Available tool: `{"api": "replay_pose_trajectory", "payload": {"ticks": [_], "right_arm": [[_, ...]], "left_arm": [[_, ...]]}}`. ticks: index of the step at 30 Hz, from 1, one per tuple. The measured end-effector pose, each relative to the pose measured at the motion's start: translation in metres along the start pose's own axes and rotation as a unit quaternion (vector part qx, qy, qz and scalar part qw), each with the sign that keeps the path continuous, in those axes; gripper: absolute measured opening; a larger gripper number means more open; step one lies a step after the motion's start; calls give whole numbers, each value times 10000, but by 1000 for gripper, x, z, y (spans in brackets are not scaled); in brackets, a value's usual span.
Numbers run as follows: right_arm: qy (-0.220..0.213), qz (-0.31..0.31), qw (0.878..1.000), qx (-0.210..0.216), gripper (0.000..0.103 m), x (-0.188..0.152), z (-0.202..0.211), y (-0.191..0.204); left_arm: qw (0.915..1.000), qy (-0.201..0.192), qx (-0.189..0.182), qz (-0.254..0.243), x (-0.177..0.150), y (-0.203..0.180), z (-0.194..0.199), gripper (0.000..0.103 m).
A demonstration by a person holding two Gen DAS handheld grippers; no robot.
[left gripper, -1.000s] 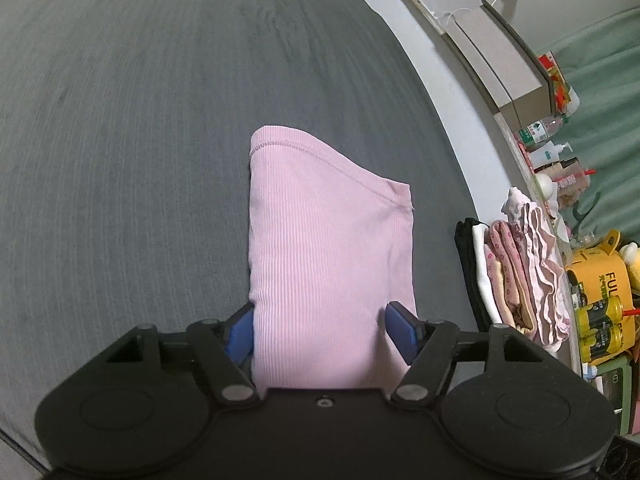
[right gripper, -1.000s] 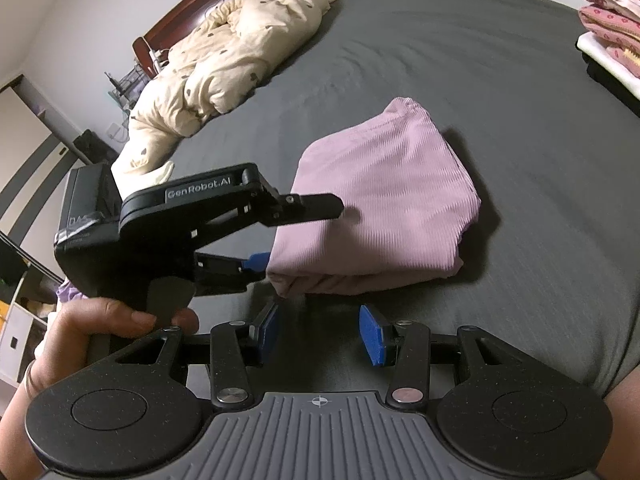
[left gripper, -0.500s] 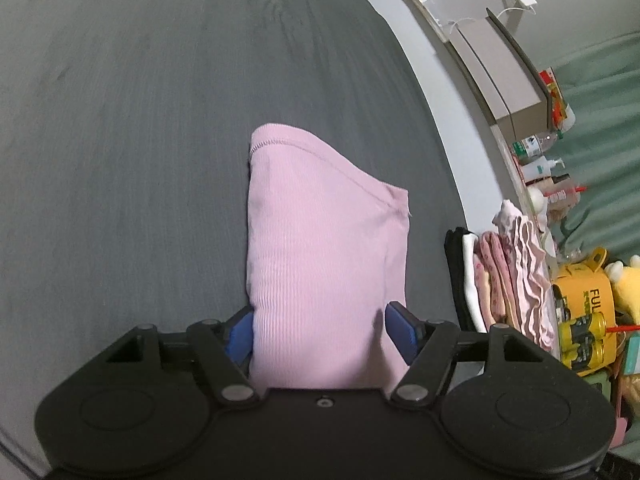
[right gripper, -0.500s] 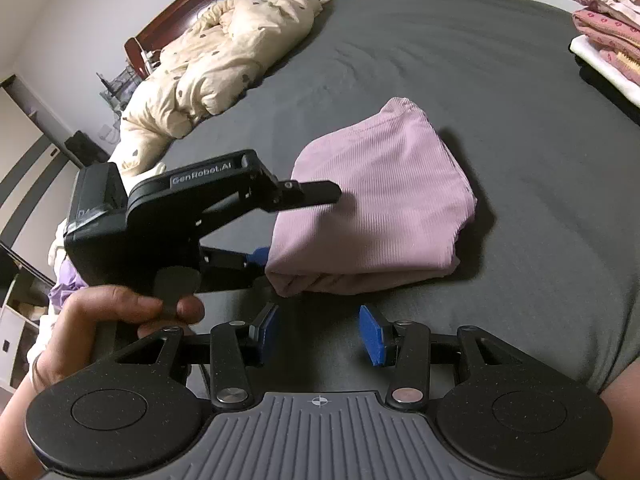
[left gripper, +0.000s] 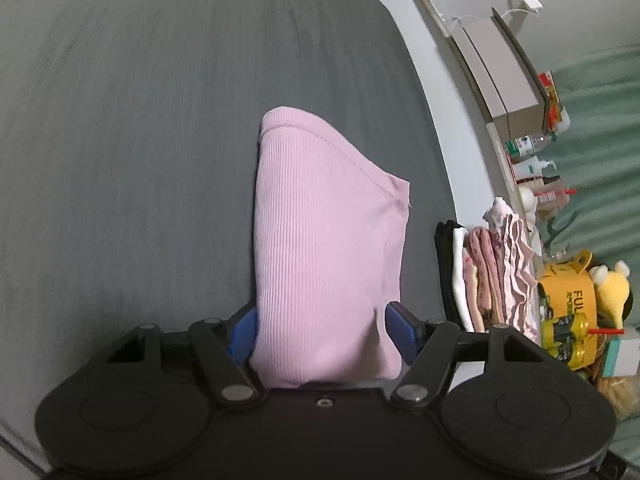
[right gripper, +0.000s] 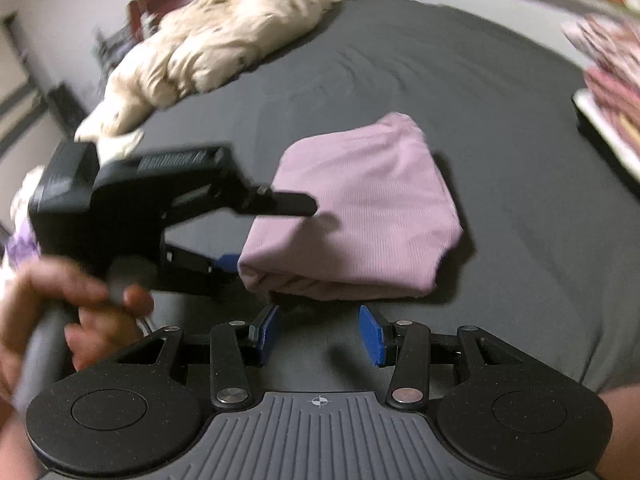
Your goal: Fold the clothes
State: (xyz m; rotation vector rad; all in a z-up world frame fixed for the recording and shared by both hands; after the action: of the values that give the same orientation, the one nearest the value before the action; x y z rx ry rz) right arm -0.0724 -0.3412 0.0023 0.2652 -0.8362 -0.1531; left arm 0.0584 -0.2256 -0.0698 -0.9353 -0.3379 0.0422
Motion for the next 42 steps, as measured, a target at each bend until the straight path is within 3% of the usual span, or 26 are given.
{"api": "replay_pose_trajectory", "payload": {"ticks": [3,7,11,13,14,18,21,25,28,33,35,39,40,42], "right_arm": [[-54,322,9994,94,45,-3,-2,11],[-2,-286,9989,374,45,-6,-10,13],[-320,800,9962,-109,46,-4,-4,29],[-507,1383,9885,-343,77,-4,1,37],[-591,1541,9855,-394,82,-5,2,39],[-618,2261,9700,-642,82,-6,-3,49],[-733,3638,9217,-1126,83,-13,-19,61],[-911,4906,8544,-1452,83,-24,-40,76],[-998,5289,8271,-1620,83,-31,-56,83],[-1151,5572,7991,-1944,83,-35,-79,87],[-1218,5613,7922,-2063,82,-35,-85,85],[-1205,5543,7960,-2111,81,-31,-94,78],[-1204,5501,7994,-2093,66,-29,-96,75],[-1089,5381,8110,-2021,45,-26,-97,71]], "left_arm": [[9994,21,-12,345,4,1,1,60],[9997,83,136,175,5,-5,4,57],[9991,266,325,112,-2,-2,2,55],[9985,332,312,319,-3,3,1,47],[9980,343,272,456,-2,5,2,46],[9962,407,158,749,4,5,4,40],[9958,470,213,758,6,0,3,38],[9941,544,188,920,10,-3,3,37],[9926,565,172,1062,10,-4,1,37],[9879,591,24,1436,12,-4,0,36],[9872,598,3,1478,15,-6,1,36],[9876,594,-8,1450,19,-11,0,36],[9876,594,-13,1453,19,-12,-1,36],[9878,598,-16,1439,19,-14,-2,36]]}}
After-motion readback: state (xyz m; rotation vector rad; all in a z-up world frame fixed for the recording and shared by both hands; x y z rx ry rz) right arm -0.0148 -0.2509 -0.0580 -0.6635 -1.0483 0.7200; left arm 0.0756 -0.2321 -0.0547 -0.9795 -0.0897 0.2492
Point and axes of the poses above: each gripper's, at about its wrist camera, not at the fingertips, and z roughly against the way its jaws point, y to its left, x to its top, the point moved 8 cm from there along -z, roughly the way its jaws point, and after that the axes turned 8 degrees about -y, right-handed, at the moved point
